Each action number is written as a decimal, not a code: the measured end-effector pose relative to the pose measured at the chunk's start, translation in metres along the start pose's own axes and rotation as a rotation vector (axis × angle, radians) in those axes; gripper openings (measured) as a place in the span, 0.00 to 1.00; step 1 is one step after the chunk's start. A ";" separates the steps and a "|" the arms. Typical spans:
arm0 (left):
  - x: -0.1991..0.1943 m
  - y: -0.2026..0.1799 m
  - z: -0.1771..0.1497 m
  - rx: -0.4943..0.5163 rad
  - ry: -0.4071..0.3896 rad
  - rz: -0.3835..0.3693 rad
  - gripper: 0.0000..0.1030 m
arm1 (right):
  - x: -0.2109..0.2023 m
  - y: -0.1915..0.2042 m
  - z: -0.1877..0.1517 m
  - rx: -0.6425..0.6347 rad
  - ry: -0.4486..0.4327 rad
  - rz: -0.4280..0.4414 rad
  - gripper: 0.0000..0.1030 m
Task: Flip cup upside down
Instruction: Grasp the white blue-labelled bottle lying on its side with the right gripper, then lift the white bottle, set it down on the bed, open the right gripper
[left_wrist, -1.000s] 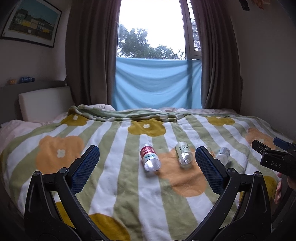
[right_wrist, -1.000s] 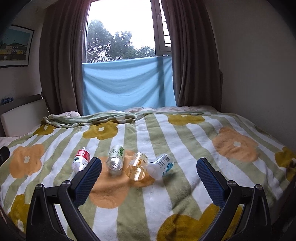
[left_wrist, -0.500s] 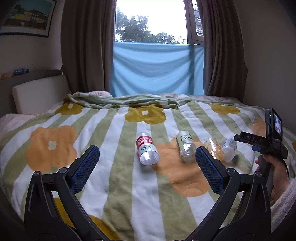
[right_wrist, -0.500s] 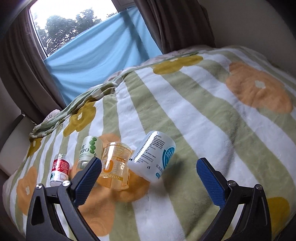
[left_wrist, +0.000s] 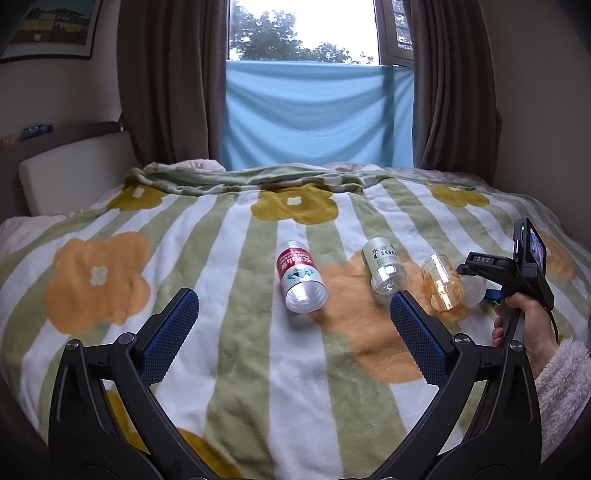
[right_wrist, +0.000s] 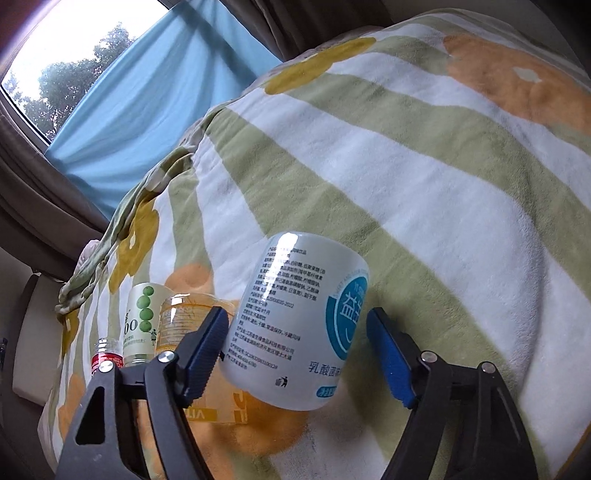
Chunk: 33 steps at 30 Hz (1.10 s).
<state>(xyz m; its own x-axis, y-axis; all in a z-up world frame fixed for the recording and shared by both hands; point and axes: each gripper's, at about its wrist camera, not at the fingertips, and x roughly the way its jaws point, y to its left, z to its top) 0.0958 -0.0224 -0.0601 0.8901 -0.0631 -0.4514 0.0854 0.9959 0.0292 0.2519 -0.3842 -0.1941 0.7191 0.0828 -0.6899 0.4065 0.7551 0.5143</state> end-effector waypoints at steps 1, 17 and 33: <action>0.001 0.001 0.000 0.000 0.007 -0.002 1.00 | 0.001 0.001 0.000 0.001 0.003 0.008 0.65; -0.009 0.018 -0.003 -0.033 0.040 -0.053 1.00 | -0.077 0.038 -0.017 -0.226 -0.048 0.087 0.64; -0.042 0.069 -0.009 -0.109 0.026 -0.011 1.00 | -0.064 0.117 -0.140 -0.676 0.242 0.230 0.63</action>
<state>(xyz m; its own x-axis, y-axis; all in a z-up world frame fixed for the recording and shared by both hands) 0.0599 0.0500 -0.0475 0.8774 -0.0741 -0.4741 0.0448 0.9963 -0.0730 0.1744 -0.2100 -0.1617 0.5682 0.3686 -0.7357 -0.2301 0.9296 0.2880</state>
